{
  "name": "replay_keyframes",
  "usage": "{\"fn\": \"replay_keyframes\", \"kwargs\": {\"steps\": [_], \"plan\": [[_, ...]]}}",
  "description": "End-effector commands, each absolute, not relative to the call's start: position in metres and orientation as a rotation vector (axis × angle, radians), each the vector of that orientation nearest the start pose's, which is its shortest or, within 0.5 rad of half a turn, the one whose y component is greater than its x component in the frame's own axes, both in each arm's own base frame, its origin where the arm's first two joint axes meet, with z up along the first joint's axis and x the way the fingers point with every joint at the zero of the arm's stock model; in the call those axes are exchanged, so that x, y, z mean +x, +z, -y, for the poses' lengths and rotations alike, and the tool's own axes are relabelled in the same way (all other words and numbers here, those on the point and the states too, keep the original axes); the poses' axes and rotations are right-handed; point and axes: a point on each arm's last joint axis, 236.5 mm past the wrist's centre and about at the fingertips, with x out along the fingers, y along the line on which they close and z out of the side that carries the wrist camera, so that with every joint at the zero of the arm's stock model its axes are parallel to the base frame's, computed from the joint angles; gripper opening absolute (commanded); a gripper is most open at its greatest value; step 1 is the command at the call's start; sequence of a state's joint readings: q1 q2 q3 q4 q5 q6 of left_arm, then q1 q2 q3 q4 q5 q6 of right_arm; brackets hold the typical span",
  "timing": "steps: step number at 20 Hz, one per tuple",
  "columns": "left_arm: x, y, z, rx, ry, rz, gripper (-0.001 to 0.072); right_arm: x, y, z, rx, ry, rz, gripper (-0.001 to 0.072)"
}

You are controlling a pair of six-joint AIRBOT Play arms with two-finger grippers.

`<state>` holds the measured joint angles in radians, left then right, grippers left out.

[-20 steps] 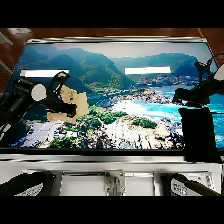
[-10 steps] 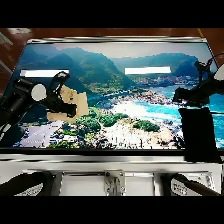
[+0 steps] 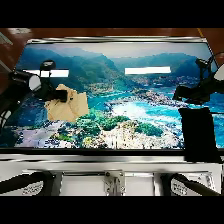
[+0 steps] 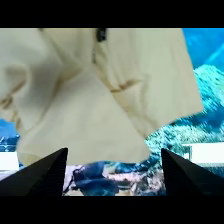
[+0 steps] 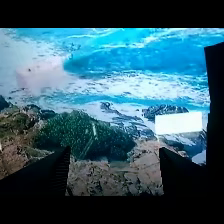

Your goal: Fold the shirts.

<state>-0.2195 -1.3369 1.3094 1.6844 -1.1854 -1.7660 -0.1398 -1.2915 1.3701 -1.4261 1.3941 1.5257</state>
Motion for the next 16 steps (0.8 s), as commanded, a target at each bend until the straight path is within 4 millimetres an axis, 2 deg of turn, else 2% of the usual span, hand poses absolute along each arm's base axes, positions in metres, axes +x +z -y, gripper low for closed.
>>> {"fn": "replay_keyframes", "kwargs": {"steps": [1,3,4,7,9,10,11,12,14,16], "plan": [[0.430,0.021,-0.014,-0.083,0.186,-1.261,0.0716,0.393,0.069,0.025,0.130,0.014,-1.239,0.0675],[0.429,-0.007,-0.034,-0.116,0.227,-1.336,0.0719,0.399,0.069,0.025,0.133,0.012,-1.214,0.0674],[0.430,-0.025,-0.031,-0.137,0.200,-1.373,0.0719,0.401,0.067,0.025,0.134,0.013,-1.216,0.0675],[0.440,-0.070,0.006,-0.225,0.084,-1.433,0.0718,0.403,0.052,0.020,0.159,0.029,-1.256,0.0675],[0.438,-0.095,0.018,-0.225,0.068,-1.481,0.0713,0.405,0.042,0.015,0.186,0.047,-1.281,0.0675],[0.436,-0.103,0.020,-0.223,0.068,-1.500,0.0685,0.405,0.037,0.013,0.195,0.052,-1.292,0.0675],[0.434,-0.106,0.019,-0.228,0.074,-1.509,0.0251,0.404,0.034,0.010,0.208,0.061,-1.304,0.0675],[0.434,-0.103,0.019,-0.207,0.052,-1.509,0.0054,0.404,0.033,0.007,0.218,0.069,-1.312,0.0674],[0.444,-0.077,0.021,-0.197,0.037,-1.449,0.0041,0.401,0.032,0.005,0.219,0.081,-1.326,0.0672],[0.462,-0.019,0.034,-0.136,-0.032,-1.309,0.0040,0.403,0.033,0.004,0.148,0.139,-1.310,0.0672]]}}
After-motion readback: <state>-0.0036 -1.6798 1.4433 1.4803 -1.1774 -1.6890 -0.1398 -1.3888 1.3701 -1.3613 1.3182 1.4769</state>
